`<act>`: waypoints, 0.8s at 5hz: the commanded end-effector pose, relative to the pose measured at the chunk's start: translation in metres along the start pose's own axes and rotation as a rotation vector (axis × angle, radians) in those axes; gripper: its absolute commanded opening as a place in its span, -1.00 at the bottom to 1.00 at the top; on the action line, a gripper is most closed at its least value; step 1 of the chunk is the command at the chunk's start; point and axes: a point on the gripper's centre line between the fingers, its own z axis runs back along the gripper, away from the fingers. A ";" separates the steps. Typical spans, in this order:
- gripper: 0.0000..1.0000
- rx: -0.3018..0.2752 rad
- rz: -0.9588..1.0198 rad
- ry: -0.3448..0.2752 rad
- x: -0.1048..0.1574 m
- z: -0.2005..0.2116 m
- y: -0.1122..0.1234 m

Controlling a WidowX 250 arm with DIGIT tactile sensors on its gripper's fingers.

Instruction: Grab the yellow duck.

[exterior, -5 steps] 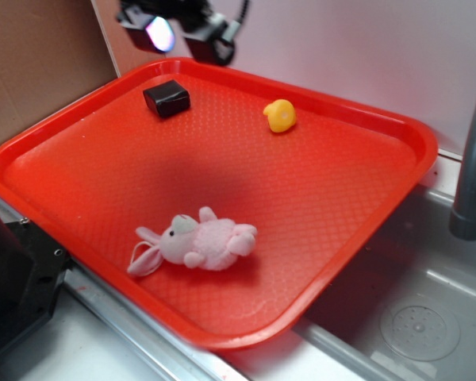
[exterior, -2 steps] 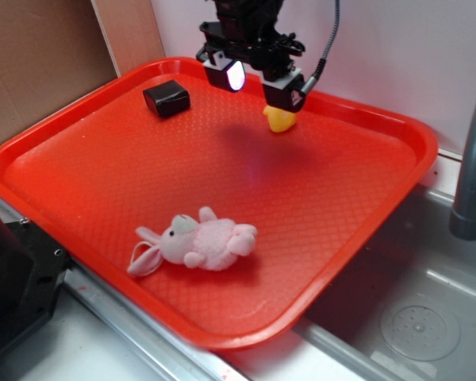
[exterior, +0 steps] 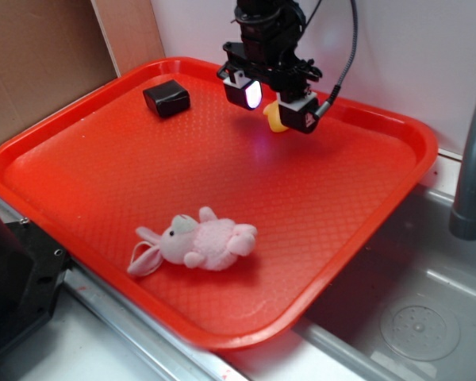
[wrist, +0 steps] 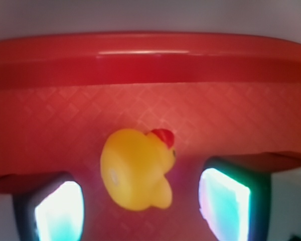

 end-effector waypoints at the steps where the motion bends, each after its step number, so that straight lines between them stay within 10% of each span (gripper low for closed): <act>1: -1.00 -0.022 0.005 -0.026 0.013 0.006 -0.001; 4: -1.00 0.063 0.059 0.107 -0.010 0.056 0.013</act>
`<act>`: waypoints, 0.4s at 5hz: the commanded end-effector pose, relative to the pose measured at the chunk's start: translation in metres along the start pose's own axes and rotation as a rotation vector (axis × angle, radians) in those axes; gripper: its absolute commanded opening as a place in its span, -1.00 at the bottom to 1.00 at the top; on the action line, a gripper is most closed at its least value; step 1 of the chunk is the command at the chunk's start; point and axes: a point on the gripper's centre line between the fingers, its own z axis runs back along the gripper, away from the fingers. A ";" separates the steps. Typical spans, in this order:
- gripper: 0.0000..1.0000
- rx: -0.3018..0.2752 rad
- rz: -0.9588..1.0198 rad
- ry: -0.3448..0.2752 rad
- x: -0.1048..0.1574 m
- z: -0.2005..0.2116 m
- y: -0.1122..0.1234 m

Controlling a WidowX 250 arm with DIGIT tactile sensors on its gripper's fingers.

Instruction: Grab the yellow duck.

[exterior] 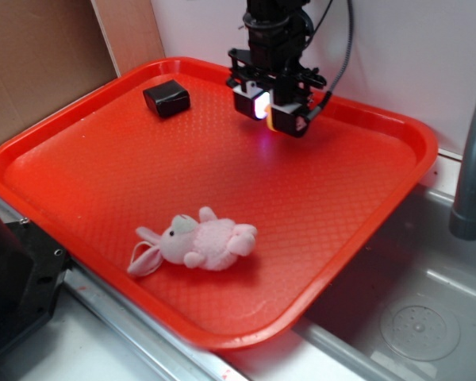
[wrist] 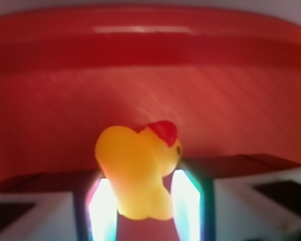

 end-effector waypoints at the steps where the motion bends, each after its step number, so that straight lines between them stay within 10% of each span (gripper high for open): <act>1: -1.00 -0.006 0.014 -0.037 -0.040 0.085 0.024; 2: -1.00 -0.016 0.025 -0.068 -0.071 0.105 0.028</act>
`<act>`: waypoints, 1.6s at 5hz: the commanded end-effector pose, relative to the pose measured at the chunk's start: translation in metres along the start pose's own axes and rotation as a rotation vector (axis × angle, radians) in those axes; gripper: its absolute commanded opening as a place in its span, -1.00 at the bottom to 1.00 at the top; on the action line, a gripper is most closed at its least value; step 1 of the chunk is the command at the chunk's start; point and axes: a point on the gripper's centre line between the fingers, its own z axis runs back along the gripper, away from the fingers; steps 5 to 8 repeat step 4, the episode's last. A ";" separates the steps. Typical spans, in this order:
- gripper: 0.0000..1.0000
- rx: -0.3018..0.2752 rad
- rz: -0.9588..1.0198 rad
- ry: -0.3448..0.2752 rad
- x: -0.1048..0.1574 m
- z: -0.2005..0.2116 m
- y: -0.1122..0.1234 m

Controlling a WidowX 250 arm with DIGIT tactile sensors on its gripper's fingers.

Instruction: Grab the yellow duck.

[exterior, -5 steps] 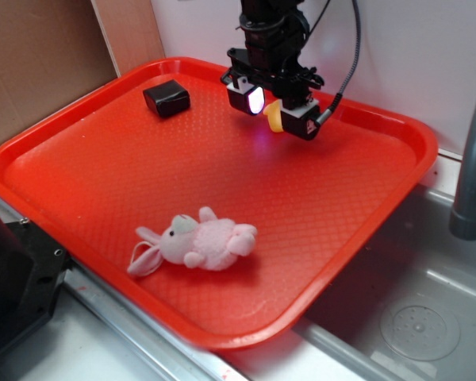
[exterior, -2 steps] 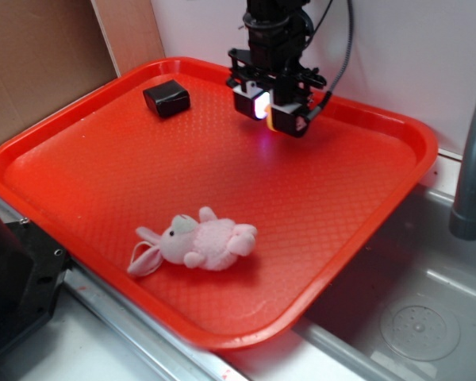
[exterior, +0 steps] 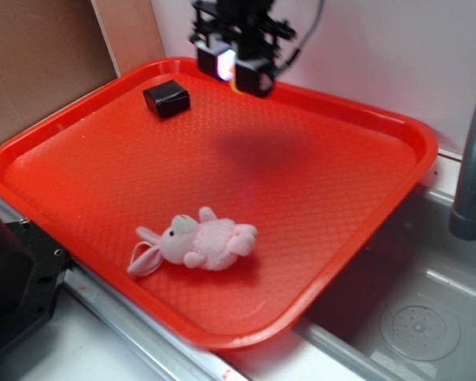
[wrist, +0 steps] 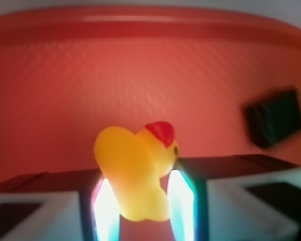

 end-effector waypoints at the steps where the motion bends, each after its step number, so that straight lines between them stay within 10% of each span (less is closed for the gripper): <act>1: -1.00 -0.080 0.052 -0.085 -0.057 0.047 0.016; 3: -1.00 -0.104 0.093 -0.153 -0.110 0.061 0.024; 8: -1.00 -0.120 0.055 -0.156 -0.105 0.057 0.022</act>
